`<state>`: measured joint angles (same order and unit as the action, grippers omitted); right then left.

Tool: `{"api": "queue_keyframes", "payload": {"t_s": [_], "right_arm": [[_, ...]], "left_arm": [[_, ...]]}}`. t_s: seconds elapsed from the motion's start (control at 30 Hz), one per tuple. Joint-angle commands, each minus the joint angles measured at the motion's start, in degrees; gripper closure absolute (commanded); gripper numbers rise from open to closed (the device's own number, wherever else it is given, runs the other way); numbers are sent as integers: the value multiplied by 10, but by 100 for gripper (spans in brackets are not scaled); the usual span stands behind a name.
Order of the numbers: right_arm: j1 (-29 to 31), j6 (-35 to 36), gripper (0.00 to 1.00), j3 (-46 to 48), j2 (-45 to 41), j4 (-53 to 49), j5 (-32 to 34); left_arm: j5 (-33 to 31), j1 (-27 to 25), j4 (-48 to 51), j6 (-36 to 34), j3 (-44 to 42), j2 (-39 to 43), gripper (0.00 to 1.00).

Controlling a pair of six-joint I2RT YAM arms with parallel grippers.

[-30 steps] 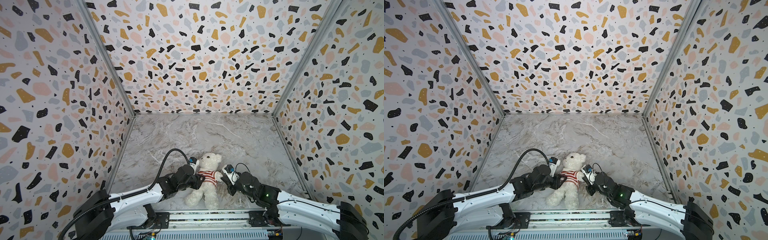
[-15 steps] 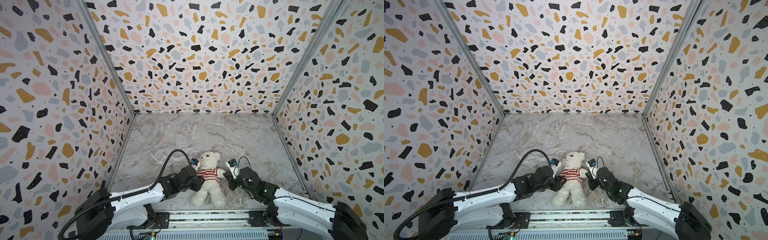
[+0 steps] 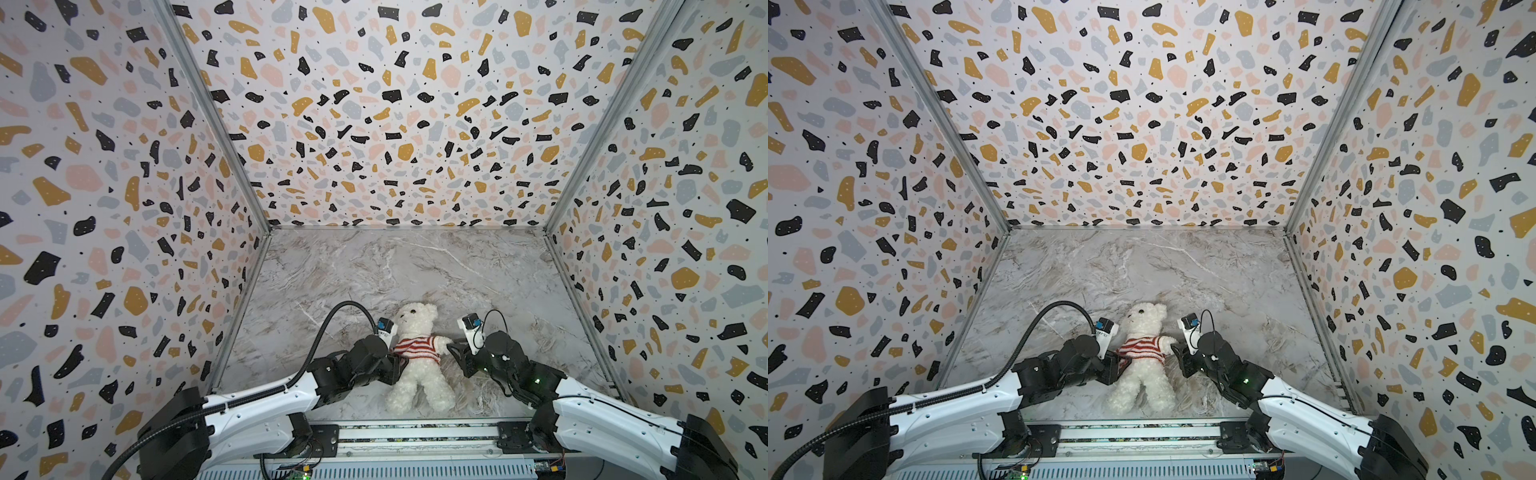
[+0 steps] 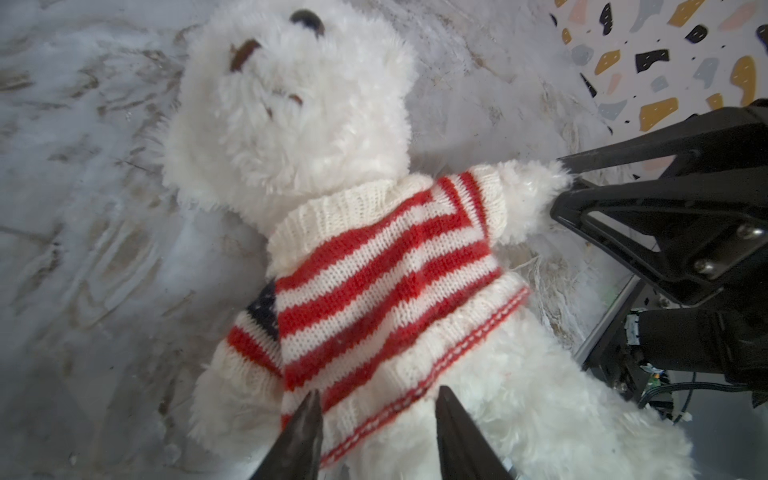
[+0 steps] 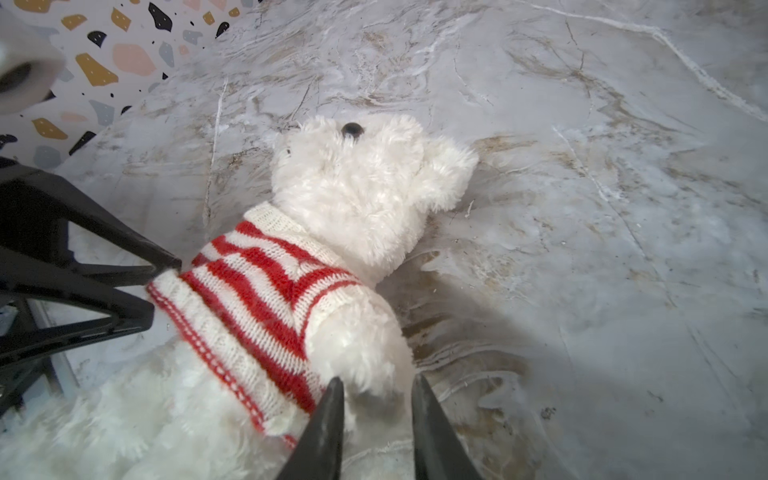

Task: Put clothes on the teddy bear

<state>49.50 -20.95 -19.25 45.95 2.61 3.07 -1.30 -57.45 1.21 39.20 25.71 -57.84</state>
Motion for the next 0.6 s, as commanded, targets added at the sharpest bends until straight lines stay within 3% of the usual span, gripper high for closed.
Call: {"api": "queue_keyframes", "payload": {"t_s": [0.0,0.2,0.3,0.4,0.57], "right_arm": [[3,6,67,-48,-11,-51,0],[60,29,66,-114,34,-63,25],[77,36,64,-147,74,-52,7],[88,36,63,-165,112,-30,-7],[88,23,69,-185,176,-31,-13]], "left_arm": [[-4,-1,-15,16,-13,33,54],[-19,4,-4,22,-2,60,54],[-28,33,-3,34,-9,63,54],[7,82,-47,50,-36,62,57],[17,92,-95,60,-39,32,59]]}}
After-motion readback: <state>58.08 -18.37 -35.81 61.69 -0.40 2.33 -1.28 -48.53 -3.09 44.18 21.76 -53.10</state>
